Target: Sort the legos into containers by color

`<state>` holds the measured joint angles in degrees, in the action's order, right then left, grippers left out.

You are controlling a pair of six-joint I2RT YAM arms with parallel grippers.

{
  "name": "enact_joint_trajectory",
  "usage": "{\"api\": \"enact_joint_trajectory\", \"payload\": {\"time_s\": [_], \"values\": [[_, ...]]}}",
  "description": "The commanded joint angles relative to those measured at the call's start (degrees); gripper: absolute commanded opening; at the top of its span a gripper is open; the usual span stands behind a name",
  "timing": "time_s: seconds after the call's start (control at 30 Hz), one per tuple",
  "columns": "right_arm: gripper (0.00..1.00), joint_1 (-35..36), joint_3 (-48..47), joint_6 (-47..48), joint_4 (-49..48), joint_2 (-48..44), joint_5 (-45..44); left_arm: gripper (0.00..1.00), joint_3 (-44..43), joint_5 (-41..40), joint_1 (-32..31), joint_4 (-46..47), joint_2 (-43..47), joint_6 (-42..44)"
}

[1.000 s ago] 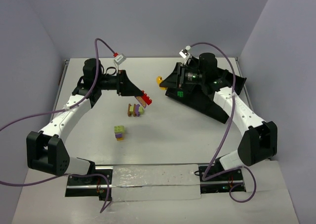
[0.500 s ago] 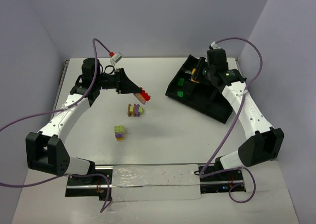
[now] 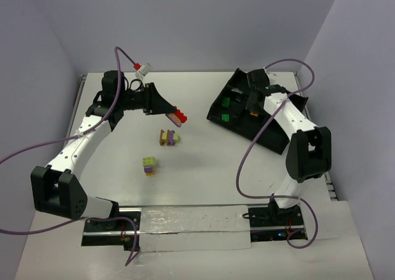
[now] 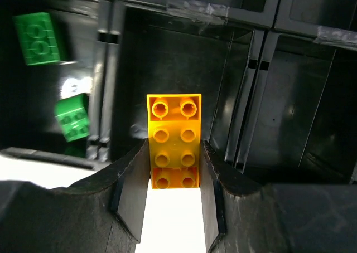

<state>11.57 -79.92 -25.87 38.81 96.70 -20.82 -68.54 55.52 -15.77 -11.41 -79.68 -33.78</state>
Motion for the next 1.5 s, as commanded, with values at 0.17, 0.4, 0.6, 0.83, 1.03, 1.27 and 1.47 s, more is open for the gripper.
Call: {"api": "enact_joint_trajectory", "payload": {"time_s": [0.17, 0.4, 0.6, 0.83, 1.03, 1.27, 1.47], "values": [[0.66, -0.41, -2.61, 0.15, -1.99, 3.78, -2.46, 0.00, -3.22, -1.32, 0.21, -0.26, -0.64, -0.15], [0.71, -0.32, -2.56, 1.47, -0.73, 0.10, -0.30, 0.00, -4.16, 0.37, 0.14, -0.50, -0.90, 0.47], [0.69, -0.24, 3.48, 5.57, -10.55, -14.38, 27.52, 0.00, -4.67, 2.95, 0.21, 0.08, -1.18, 0.91], [0.73, 1.17, 9.46, 7.68, -23.89, -22.97, 67.36, 0.00, -3.35, 9.41, 0.04, 4.51, -0.97, -0.12], [0.88, 7.79, 4.06, 11.57, -19.38, -19.95, 77.35, 0.00, -3.16, 10.98, -0.38, 7.52, -0.55, -1.44], [0.90, 14.30, 0.28, 9.61, -20.46, -14.01, 76.36, 0.00, -4.37, 10.97, -1.59, 7.94, -1.14, -1.51], [0.89, 14.71, 1.61, 3.87, -28.38, -11.88, 80.40, 0.00, -3.97, 11.36, -1.90, 7.90, -0.56, -1.11]]}}
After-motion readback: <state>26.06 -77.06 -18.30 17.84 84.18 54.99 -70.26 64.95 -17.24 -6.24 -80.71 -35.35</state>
